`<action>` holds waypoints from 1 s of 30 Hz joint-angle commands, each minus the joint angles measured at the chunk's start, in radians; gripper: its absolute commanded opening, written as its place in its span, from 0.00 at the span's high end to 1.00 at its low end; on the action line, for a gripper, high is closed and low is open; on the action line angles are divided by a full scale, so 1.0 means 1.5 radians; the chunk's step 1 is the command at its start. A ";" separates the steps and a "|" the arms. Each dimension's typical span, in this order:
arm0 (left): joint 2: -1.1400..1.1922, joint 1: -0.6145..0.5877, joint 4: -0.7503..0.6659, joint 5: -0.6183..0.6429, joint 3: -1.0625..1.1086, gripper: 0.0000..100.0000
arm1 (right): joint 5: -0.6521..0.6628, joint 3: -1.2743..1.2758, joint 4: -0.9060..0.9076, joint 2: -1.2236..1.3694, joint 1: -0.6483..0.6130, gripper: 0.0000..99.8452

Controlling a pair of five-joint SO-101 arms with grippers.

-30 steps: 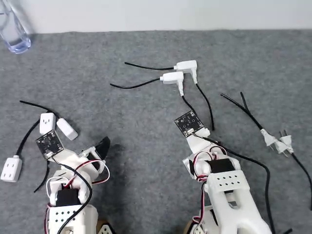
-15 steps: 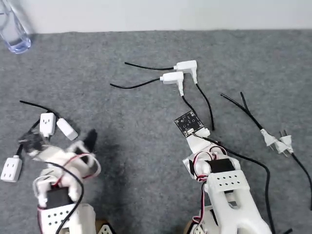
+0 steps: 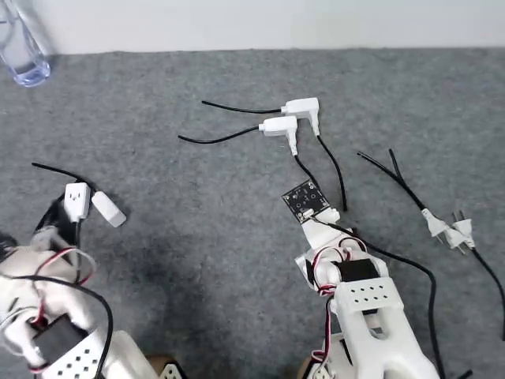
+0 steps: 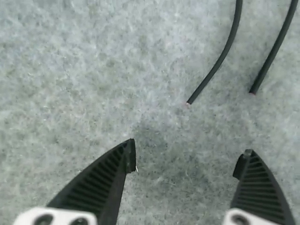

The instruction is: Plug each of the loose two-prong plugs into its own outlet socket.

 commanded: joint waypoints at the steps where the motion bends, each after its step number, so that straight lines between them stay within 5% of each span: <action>1: -0.002 -0.027 -0.012 -0.069 -0.075 0.68 | 0.000 -0.004 -0.013 -0.013 -0.003 0.67; 9: 0.000 0.010 0.070 -0.316 -0.184 0.69 | 0.000 -0.003 -0.013 -0.012 -0.003 0.67; 15: 0.000 0.014 0.029 -0.332 -0.205 0.76 | 0.000 0.015 -0.049 -0.010 -0.003 0.67; 18: 0.021 0.031 0.105 -0.330 -0.252 0.76 | 0.000 0.019 -0.055 -0.012 -0.003 0.67; 24: 0.269 0.102 0.288 -0.276 -0.460 0.75 | 0.000 0.019 -0.050 -0.012 -0.003 0.67; 30: 0.599 0.175 0.468 -0.324 -0.699 0.75 | 0.000 0.019 -0.050 -0.012 -0.003 0.67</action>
